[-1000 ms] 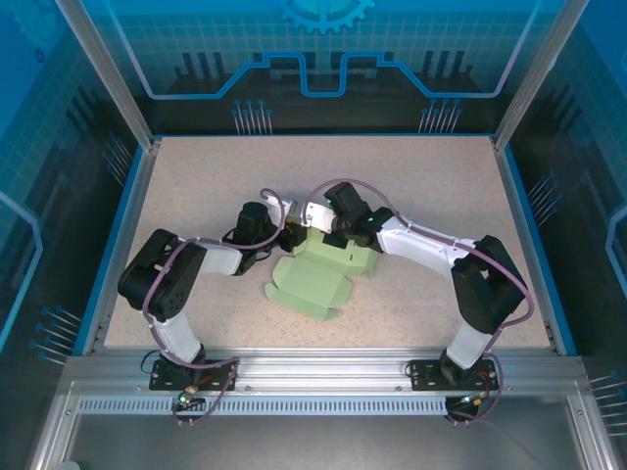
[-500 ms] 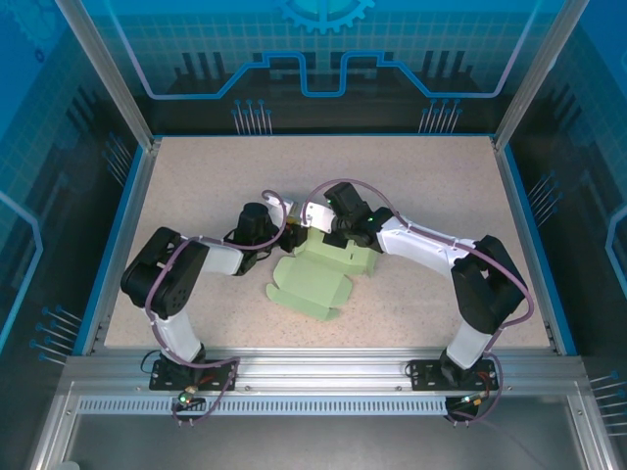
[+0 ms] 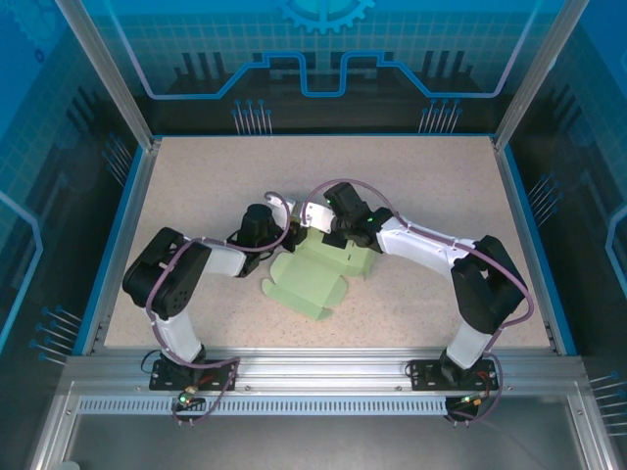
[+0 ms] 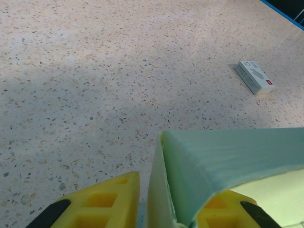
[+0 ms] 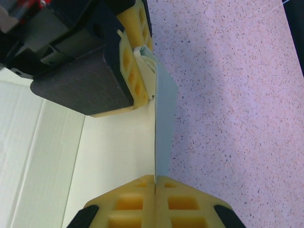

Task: Fold the paper box

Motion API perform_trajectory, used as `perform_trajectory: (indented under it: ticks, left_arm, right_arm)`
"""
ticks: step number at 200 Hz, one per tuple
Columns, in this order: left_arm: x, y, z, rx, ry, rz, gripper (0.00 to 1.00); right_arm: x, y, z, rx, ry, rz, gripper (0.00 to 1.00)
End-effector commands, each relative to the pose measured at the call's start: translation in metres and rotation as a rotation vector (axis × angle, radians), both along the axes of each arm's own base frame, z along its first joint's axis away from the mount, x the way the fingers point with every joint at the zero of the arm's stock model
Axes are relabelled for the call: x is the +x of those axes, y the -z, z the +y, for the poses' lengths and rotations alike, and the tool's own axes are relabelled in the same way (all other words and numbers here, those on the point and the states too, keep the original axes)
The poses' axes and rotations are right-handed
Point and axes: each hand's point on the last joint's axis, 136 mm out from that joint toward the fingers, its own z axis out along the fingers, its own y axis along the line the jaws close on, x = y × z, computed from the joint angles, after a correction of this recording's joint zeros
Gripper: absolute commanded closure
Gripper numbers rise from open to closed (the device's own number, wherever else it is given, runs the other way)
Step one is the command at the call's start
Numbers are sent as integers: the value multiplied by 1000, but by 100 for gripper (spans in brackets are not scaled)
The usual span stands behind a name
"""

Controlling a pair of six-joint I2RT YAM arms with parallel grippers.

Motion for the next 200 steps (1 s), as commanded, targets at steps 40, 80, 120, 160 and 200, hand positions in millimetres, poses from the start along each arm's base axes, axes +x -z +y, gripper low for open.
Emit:
perform_trajectory:
  ticks: [40, 80, 120, 160, 200]
  left_arm:
    - [20, 4, 44, 121, -301, -11, 83]
    - [20, 5, 54, 172, -371, -14, 86]
    - [21, 4, 60, 212, -417, -23, 90]
    - [24, 3, 61, 234, -436, -38, 91]
    - [25, 3, 62, 271, -464, -47, 91]
  right_arm:
    - [-27, -3, 9, 16, -46, 32, 100]
    - [-30, -4, 11, 17, -57, 30, 100]
    - [-32, -5, 11, 21, -64, 31, 100]
    - [-33, -5, 11, 25, -68, 37, 100]
    - [-36, -5, 12, 39, -66, 44, 100]
